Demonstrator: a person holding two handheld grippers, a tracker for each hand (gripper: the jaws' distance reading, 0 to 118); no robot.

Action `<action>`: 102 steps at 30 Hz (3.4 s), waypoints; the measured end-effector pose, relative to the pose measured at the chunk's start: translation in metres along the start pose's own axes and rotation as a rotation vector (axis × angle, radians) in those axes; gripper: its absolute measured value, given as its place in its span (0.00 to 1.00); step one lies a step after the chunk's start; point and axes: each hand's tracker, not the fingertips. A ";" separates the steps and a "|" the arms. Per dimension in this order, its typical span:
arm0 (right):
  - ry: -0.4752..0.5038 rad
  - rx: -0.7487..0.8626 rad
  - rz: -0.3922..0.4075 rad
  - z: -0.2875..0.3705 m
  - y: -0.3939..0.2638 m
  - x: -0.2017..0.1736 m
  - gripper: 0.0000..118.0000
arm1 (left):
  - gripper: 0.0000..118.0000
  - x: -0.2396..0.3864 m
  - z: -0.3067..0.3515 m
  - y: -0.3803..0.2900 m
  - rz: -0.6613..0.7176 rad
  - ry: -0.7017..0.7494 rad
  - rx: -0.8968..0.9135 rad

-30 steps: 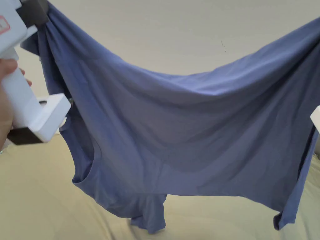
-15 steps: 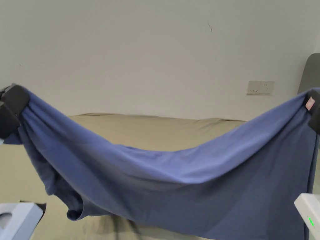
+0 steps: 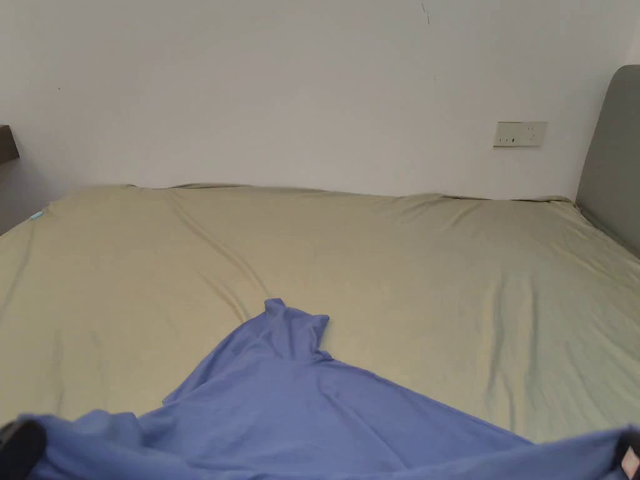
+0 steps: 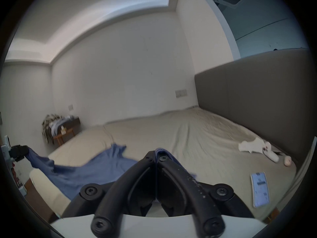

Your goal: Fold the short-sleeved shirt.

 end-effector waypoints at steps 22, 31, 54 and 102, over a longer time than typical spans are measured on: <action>-0.164 -0.598 0.218 -0.009 -0.128 0.028 0.10 | 0.13 -0.090 -0.012 -0.147 -0.125 0.145 -0.602; -0.138 -0.185 0.109 0.042 -0.056 0.000 1.00 | 1.00 -0.031 0.022 -0.069 -0.076 0.139 -0.155; -0.106 -0.153 0.125 0.043 -0.059 -0.031 0.02 | 0.88 -0.075 -0.127 -0.061 -0.097 0.130 -1.036; -0.044 -0.531 0.043 -0.052 -0.036 0.022 0.05 | 0.01 -0.034 -0.144 0.026 0.017 0.035 -0.658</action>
